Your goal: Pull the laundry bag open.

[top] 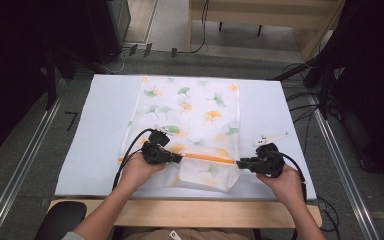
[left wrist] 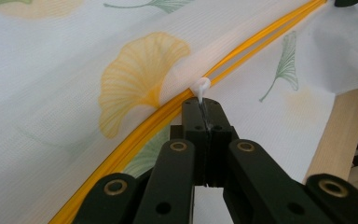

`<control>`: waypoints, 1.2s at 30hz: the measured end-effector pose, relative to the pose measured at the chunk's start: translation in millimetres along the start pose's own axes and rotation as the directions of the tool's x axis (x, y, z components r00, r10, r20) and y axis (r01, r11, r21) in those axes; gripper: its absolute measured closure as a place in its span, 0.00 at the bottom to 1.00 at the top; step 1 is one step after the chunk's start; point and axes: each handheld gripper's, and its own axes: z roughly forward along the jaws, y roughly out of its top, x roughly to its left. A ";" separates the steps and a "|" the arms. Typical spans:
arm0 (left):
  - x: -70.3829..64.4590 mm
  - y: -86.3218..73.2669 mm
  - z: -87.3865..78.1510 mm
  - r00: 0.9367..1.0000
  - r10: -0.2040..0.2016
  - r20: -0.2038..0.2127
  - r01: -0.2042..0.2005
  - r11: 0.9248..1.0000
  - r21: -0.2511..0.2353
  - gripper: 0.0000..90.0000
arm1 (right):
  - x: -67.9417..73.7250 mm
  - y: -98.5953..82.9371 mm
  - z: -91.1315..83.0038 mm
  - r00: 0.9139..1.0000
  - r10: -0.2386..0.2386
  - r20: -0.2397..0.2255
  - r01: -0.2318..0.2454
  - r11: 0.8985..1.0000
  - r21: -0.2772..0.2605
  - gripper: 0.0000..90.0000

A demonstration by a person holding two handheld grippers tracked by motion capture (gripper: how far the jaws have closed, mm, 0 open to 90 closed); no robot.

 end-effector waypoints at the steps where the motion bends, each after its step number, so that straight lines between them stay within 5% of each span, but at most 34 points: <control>1: 2.5 -1.1 -3.4 1.000 -0.001 0.001 0.001 1.000 0.002 1.00 | -0.2 -0.1 -0.3 1.000 0.000 0.001 0.000 1.000 -0.002 0.94; 9: 14.5 -13.8 -24.8 1.000 -0.010 -0.021 0.010 1.000 0.015 1.00 | -1.3 -0.6 -0.7 1.000 -0.002 0.002 0.002 1.000 -0.006 0.94; 36: 16.6 -18.0 -29.1 1.000 -0.020 0.008 0.020 1.000 0.002 1.00 | -2.7 -0.5 -0.2 1.000 0.009 0.002 -0.009 1.000 0.000 0.94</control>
